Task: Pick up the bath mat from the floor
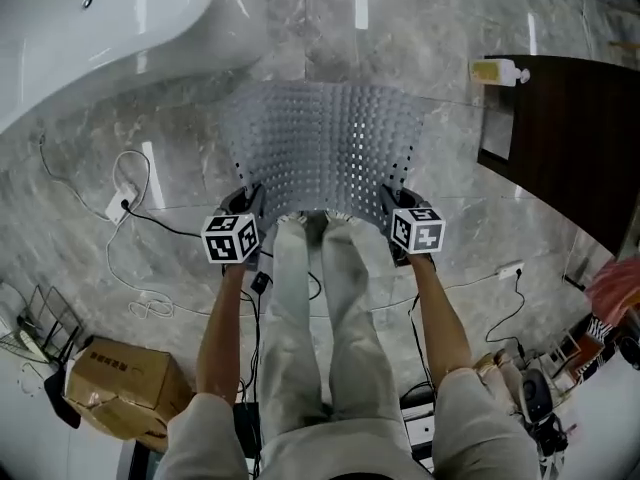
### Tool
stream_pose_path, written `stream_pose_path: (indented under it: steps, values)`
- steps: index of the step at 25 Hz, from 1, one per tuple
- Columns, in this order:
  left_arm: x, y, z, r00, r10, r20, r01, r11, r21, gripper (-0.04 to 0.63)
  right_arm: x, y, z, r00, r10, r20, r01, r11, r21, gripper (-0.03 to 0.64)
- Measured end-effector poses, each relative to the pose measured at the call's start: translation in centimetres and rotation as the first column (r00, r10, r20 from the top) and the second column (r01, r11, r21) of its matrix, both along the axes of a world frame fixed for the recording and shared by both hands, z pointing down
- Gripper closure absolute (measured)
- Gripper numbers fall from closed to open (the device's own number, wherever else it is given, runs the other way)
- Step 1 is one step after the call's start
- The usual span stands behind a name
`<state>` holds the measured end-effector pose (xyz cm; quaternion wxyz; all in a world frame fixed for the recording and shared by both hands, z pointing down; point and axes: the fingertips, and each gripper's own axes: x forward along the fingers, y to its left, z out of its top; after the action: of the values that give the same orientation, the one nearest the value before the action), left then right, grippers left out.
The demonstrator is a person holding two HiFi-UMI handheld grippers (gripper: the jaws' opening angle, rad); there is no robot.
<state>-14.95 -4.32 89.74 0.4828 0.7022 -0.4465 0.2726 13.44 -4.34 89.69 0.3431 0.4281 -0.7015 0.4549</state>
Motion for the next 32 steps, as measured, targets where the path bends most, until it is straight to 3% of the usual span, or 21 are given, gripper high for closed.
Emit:
stream_pose_path:
  steps: [10, 18, 22, 32]
  values:
    - [0.2, -1.9, -14.1, 0.999, -0.017, -0.029, 0.021, 0.989, 0.147, 0.551, -2.6, -1.7, -14.6, 0.999, -0.014, 0.045, 0.006, 0.982, 0.187, 0.575]
    - [0.9, -4.9, -30.6, 0.999, 0.011, -0.047, 0.006, 0.938, 0.348, 0.551, -3.6, -4.8, -30.5, 0.999, -0.043, 0.029, 0.027, 0.911, 0.412, 0.577]
    - [1.5, -5.3, -39.4, 0.999, 0.025, -0.038, -0.005, 0.895, 0.446, 0.551, -3.3, -5.2, -39.1, 0.999, -0.048, 0.019, 0.031, 0.858, 0.512, 0.577]
    - [3.7, -10.3, -58.0, 0.996, 0.084, -0.007, -0.057, 0.733, 0.678, 0.551, -0.4, -8.7, -56.7, 1.000, 0.003, 0.027, -0.022, 0.687, 0.727, 0.577]
